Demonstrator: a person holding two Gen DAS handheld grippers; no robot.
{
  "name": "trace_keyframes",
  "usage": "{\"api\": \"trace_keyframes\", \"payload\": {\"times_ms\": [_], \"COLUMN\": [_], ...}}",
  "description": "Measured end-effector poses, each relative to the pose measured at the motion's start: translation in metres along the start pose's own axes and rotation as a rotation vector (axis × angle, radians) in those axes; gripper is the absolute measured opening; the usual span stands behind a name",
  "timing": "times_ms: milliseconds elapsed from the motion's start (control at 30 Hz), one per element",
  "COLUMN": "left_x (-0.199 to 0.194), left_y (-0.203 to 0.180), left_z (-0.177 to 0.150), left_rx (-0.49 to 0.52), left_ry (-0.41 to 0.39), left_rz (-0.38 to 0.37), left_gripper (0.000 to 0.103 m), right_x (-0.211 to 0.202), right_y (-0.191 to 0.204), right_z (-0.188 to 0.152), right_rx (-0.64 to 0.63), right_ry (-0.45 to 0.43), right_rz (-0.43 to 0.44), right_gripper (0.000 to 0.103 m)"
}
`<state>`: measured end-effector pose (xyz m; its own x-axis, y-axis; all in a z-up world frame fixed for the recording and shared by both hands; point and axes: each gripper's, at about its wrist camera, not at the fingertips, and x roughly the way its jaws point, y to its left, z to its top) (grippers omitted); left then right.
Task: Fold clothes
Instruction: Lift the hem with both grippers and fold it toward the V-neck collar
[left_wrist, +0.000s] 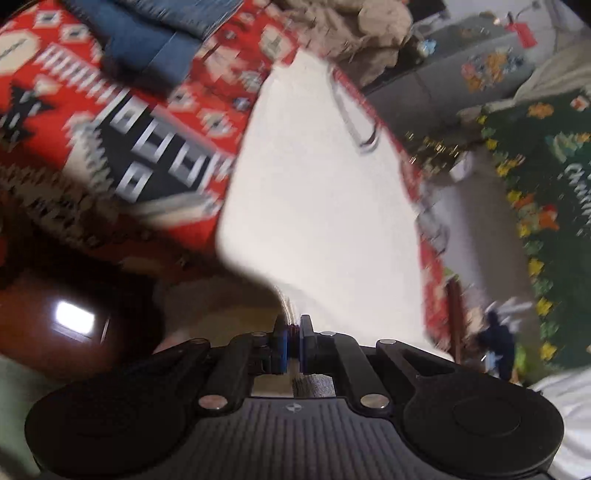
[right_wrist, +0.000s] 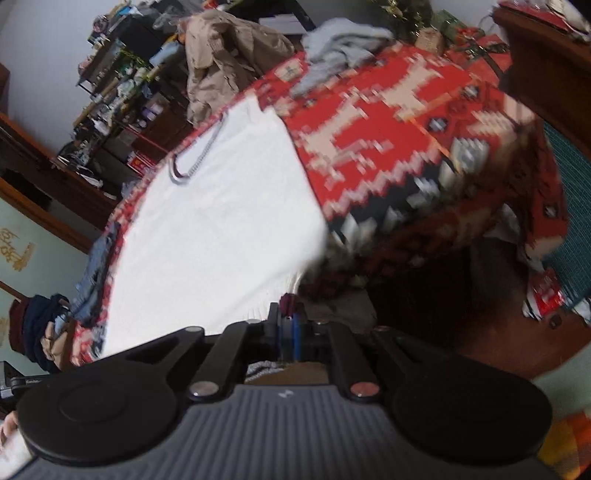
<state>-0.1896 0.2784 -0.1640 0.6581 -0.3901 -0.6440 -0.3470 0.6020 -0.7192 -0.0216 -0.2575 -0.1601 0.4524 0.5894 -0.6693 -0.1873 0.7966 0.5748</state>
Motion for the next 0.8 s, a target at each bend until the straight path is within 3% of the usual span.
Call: {"api": "trace_keyframes", "payload": {"times_ms": [200, 400, 467, 533, 567, 600, 633, 700, 800], "left_x": [0.018, 0.062, 0.075, 0.079, 0.077, 0.075, 0.073, 0.068, 0.069], "left_y": [-0.021, -0.009, -0.008, -0.008, -0.01, -0.012, -0.014, -0.019, -0.031], "left_z": [0.05, 0.101, 0.112, 0.12, 0.122, 0.124, 0.125, 0.125, 0.122], "left_rx": [-0.026, -0.162, -0.152, -0.113, -0.088, -0.064, -0.038, 0.028, 0.196], "left_ry": [-0.083, -0.12, -0.132, -0.163, -0.183, -0.204, -0.223, -0.233, -0.221], "left_rz": [-0.054, -0.033, 0.016, 0.074, 0.078, 0.081, 0.081, 0.069, 0.098], "left_gripper": [0.006, 0.009, 0.014, 0.029, 0.042, 0.047, 0.047, 0.049, 0.048], "right_x": [0.019, 0.072, 0.093, 0.115, 0.123, 0.13, 0.133, 0.135, 0.133], "right_y": [0.033, 0.035, 0.031, 0.026, 0.024, 0.022, 0.021, 0.021, 0.027], "right_z": [0.056, 0.109, 0.119, 0.126, 0.129, 0.131, 0.134, 0.139, 0.144], "right_rx": [-0.065, 0.014, 0.037, 0.06, 0.069, 0.076, 0.074, 0.049, -0.072], "right_ry": [-0.043, -0.039, -0.03, -0.024, -0.033, -0.044, -0.062, -0.108, -0.154], "right_rz": [0.05, 0.033, 0.011, -0.015, -0.02, -0.024, -0.032, -0.057, -0.082], "right_gripper": [0.006, 0.006, 0.007, 0.012, 0.016, 0.023, 0.033, 0.041, 0.042]}}
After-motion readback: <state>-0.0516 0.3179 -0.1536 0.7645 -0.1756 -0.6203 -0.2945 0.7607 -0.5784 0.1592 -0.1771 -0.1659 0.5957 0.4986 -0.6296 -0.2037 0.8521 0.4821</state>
